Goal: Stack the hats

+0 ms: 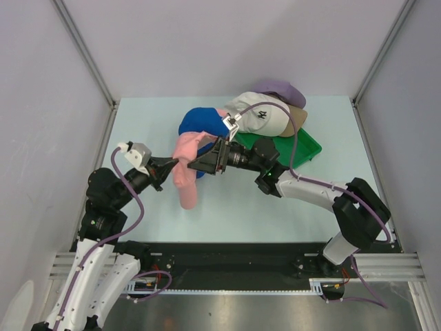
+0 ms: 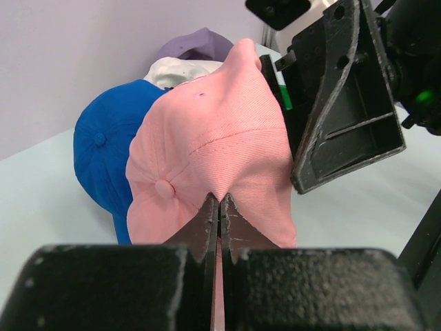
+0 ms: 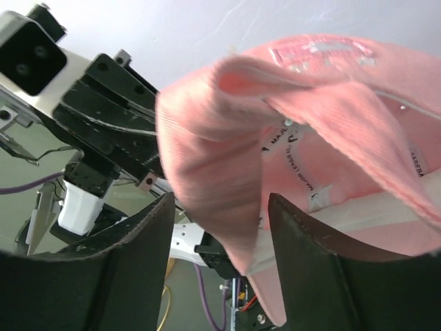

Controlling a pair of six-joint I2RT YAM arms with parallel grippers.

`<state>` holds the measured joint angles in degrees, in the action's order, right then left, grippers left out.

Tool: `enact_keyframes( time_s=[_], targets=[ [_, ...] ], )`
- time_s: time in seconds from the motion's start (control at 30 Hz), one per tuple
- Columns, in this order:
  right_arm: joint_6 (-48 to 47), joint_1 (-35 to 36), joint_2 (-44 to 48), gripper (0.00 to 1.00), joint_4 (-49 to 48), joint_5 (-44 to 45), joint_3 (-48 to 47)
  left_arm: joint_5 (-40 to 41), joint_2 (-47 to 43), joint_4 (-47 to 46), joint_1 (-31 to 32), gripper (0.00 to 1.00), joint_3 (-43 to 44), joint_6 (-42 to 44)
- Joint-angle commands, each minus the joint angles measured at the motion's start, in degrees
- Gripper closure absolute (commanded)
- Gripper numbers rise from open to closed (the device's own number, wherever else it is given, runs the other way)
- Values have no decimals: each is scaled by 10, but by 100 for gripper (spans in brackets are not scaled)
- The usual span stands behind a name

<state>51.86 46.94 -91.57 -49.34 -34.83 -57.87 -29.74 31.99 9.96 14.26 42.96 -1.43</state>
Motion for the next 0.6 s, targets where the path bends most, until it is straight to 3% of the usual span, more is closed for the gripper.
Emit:
enact_keyframes(
  time_s=[0.0,0.27,0.57],
  targets=[
    [-22,1,59,40,-29,25,6,10,-1,-24,-3,100,1,10],
    [-29,-2,92,41,-29,53,19,29,4,-17,-3,100,2,13],
    [8,1,61,52,-82,45,19,4,7,-26,-3,100,-2,9]
  ],
)
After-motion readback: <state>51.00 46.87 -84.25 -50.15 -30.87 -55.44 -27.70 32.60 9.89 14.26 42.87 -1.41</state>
